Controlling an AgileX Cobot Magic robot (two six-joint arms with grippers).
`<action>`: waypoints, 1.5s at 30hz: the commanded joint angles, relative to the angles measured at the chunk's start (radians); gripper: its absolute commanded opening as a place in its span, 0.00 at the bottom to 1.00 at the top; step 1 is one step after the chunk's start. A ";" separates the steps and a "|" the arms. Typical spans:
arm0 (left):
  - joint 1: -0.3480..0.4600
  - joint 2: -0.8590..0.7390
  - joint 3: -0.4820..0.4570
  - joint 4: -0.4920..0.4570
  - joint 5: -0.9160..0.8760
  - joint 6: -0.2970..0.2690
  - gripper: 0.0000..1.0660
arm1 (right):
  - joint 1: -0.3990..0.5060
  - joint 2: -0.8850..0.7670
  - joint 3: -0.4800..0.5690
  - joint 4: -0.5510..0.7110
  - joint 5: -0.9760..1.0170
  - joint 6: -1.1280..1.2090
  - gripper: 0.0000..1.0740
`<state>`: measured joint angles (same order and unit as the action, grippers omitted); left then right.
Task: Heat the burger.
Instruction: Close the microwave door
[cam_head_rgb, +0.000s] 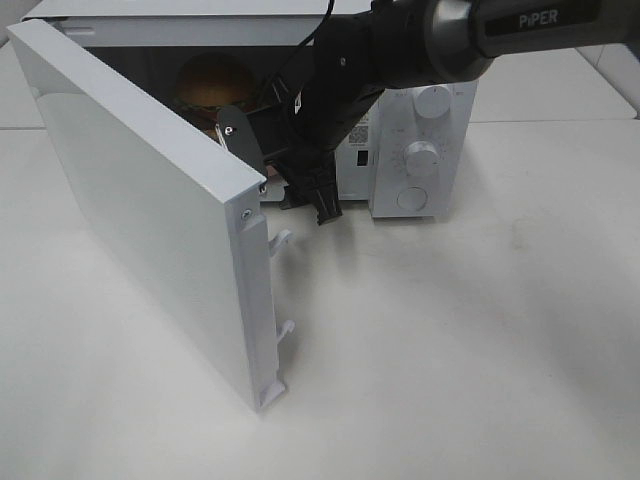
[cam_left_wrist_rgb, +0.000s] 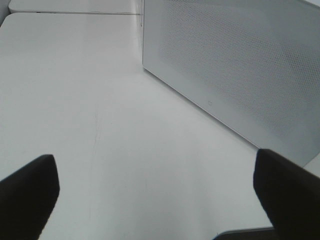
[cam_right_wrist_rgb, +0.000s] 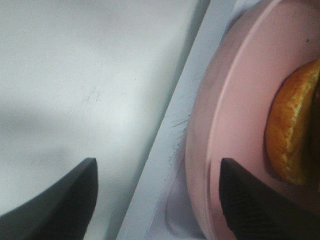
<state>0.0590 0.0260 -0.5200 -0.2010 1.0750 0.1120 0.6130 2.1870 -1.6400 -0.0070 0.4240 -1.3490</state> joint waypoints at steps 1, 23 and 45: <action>0.005 -0.002 0.004 -0.003 -0.002 0.003 0.92 | 0.004 -0.038 0.035 0.007 -0.025 0.003 0.66; 0.005 -0.002 0.004 -0.003 -0.002 0.003 0.92 | -0.002 -0.327 0.341 -0.038 -0.093 0.107 0.69; 0.005 -0.002 0.004 -0.003 -0.002 0.003 0.92 | -0.015 -0.699 0.642 -0.129 -0.022 0.727 0.69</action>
<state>0.0590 0.0260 -0.5200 -0.2010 1.0750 0.1120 0.6010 1.5020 -1.0030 -0.1320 0.3900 -0.6600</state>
